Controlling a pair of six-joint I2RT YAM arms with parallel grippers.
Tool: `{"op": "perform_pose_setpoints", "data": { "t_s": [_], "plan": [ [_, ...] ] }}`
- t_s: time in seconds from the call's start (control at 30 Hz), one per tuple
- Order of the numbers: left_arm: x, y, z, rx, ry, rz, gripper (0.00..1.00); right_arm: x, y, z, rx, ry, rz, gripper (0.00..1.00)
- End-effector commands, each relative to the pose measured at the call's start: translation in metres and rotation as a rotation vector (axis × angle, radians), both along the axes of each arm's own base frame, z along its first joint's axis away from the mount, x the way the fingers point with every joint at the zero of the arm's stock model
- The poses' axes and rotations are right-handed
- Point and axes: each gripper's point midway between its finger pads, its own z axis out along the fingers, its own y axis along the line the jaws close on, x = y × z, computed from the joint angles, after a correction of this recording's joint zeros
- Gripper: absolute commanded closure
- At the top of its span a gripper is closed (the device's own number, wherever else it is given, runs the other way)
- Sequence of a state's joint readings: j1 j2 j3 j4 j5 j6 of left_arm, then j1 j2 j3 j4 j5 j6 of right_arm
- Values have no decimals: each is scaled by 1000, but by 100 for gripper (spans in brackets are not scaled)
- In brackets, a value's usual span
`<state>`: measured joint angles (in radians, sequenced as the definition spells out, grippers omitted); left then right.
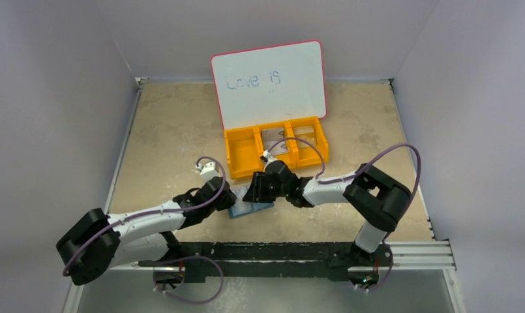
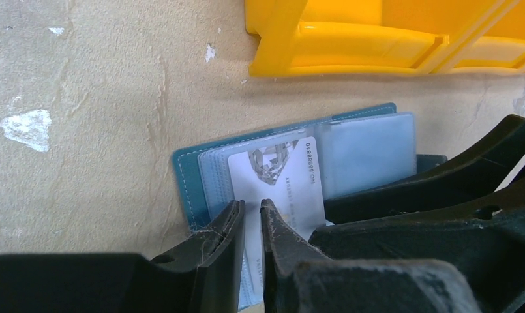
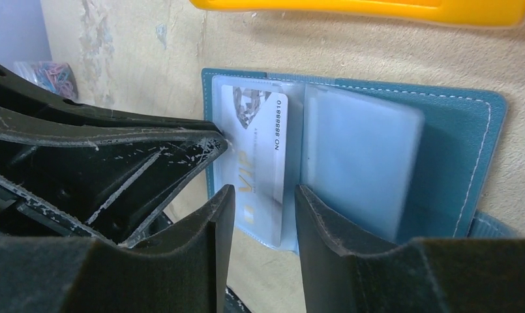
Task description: Take the credit cards out of the card holder
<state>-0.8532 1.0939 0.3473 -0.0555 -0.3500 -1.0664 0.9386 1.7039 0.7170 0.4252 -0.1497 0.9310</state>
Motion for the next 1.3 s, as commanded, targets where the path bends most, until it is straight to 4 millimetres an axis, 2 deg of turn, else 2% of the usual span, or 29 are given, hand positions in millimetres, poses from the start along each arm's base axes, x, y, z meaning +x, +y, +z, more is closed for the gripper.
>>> {"op": "perform_pose_setpoints", "data": {
  "t_s": [0.0, 0.2, 0.3, 0.6, 0.73, 0.93, 1.03, 1.27],
  "plan": [
    [-7, 9, -17, 44, 37, 7, 86, -2, 4, 2, 51, 20, 5, 62],
    [-10, 9, -22, 36, 47, 6, 91, -3, 0, -7, 111, 83, -34, 72],
    [-11, 9, -24, 34, 52, 5, 93, -1, -4, -3, 167, 92, -47, 76],
    [-12, 12, -25, 41, 51, 17, 93, 1, -7, 13, 230, 63, -42, 100],
    [-11, 14, -26, 50, 49, 21, 93, 5, -12, 19, 207, 27, -53, 100],
    [-11, 18, -29, 66, 53, 29, 93, 12, -32, 12, 97, 7, -127, 100],
    [-11, 18, -28, 69, 52, 30, 94, 11, -33, 14, 88, 4, -119, 100],
    [-10, 19, -24, 68, 41, 33, 94, 9, -45, 27, 90, -35, -139, 100]
  ]
}}
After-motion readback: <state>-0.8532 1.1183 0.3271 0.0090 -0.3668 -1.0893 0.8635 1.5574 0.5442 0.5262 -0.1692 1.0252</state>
